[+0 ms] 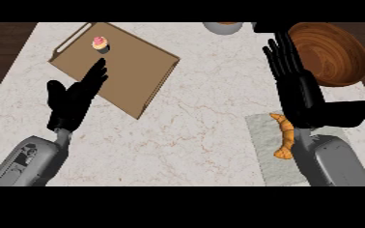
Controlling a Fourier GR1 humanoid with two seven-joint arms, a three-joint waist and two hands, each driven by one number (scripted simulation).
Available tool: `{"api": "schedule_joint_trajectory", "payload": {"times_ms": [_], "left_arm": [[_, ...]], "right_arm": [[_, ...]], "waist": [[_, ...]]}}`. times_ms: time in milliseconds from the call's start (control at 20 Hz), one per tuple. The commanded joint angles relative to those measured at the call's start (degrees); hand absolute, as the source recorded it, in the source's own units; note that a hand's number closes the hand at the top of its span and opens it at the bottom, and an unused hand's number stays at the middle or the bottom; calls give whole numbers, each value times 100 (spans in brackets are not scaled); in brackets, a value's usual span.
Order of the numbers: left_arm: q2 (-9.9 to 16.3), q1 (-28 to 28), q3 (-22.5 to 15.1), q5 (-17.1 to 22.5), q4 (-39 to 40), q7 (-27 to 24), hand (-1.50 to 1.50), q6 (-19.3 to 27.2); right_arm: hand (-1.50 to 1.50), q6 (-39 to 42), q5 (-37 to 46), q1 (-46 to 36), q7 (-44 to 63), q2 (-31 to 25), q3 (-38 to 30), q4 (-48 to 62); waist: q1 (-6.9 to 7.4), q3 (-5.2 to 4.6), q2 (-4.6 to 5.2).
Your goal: Pick the lemon from the placemat and place it in the bowl
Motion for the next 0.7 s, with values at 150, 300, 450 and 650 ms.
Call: {"api": "schedule_joint_trajectory", "payload": {"times_ms": [150,300,450,650], "left_arm": [[451,22,1190,115,-234,-773,0,134],[328,-98,1211,15,-98,-849,0,381],[202,227,1501,146,-219,-1220,0,510],[333,447,1787,243,-133,-1451,0,275]], "right_arm": [[-150,701,-21,273,0,-217,203,-76],[-150,390,1921,258,73,-1889,305,369],[-150,-1314,2320,1075,-608,-944,-34,229],[-150,-1813,3254,2409,-821,-1020,682,-876]], "waist": [[169,47,-50],[36,-123,-171],[-29,31,-105],[-112,33,-86]]}}
